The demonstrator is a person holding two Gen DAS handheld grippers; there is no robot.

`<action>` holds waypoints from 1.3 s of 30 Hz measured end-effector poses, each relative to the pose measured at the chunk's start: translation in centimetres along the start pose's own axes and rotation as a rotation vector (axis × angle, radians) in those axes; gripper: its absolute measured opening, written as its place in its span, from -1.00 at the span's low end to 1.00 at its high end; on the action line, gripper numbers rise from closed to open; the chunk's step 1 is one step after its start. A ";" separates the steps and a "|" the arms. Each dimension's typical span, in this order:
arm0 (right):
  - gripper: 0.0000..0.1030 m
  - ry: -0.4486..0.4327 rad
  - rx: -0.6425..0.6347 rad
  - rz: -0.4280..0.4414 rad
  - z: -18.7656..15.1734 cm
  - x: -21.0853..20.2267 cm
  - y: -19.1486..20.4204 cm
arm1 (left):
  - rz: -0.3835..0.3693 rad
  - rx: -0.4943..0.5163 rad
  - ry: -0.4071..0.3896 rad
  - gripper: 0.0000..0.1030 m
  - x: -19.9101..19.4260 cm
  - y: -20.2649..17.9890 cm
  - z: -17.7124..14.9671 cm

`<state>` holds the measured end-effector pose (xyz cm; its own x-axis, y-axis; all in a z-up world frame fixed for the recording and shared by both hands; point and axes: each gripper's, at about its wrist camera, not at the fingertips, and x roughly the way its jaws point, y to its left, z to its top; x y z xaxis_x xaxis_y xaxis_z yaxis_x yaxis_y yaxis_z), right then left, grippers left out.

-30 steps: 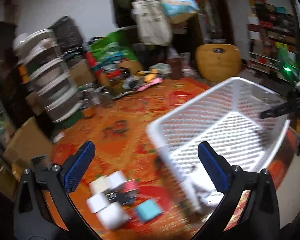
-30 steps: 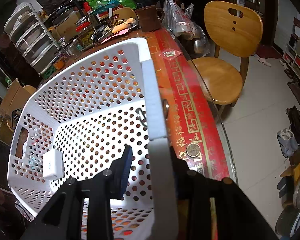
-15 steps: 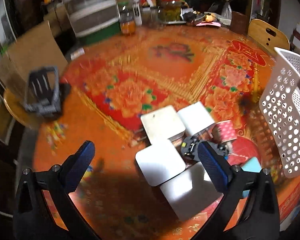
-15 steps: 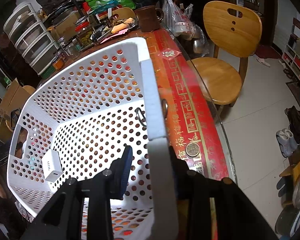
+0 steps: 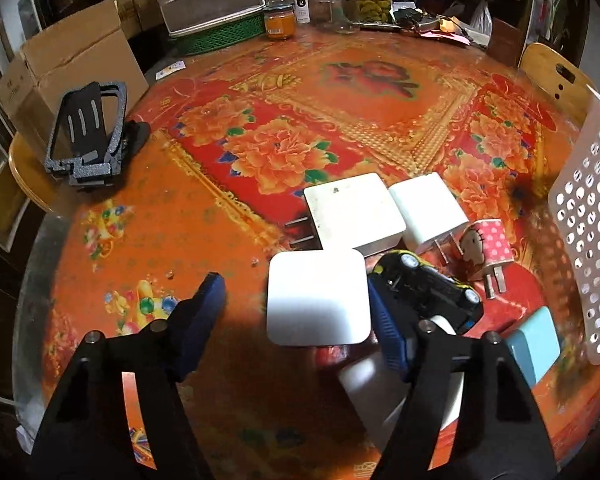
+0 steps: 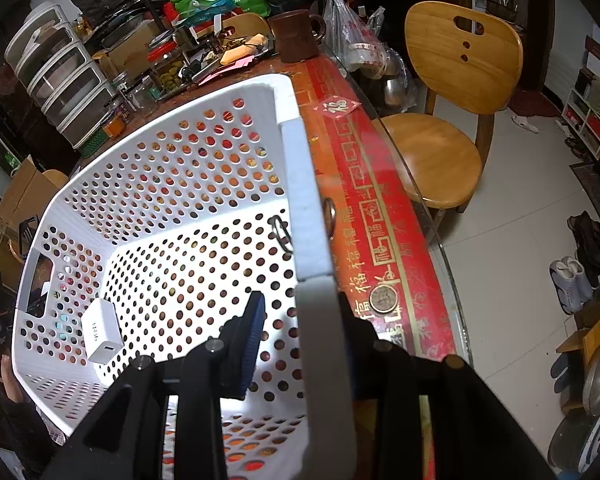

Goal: Organize rigid objects
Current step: 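Grasp a square white adapter from the cluster with the left gripper, then move the square white adapter into the basket and release it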

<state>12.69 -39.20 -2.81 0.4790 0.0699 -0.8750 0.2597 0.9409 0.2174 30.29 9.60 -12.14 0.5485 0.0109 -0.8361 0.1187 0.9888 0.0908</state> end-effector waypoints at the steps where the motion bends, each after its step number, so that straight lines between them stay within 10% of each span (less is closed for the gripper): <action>1: -0.36 0.000 0.001 0.000 0.0 0.0 0.0 | -0.002 0.003 -0.005 0.22 0.0 0.0 0.0; 4: -0.36 0.000 0.000 -0.001 0.0 0.0 0.0 | -0.016 0.015 -0.015 -0.15 -0.1 -0.5 -0.1; 16: -0.36 0.001 -0.001 0.000 0.1 0.0 0.0 | 0.093 0.111 -0.156 -0.15 -5.1 -1.8 0.3; 39: -0.36 0.002 -0.001 0.001 0.0 0.0 0.1 | -0.053 0.532 -0.364 -0.15 -16.6 -19.9 5.8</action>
<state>12.73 -39.15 -2.75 0.4778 0.0719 -0.8755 0.2582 0.9411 0.2182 23.63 -11.08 3.12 0.7651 -0.1797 -0.6183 0.4960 0.7768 0.3881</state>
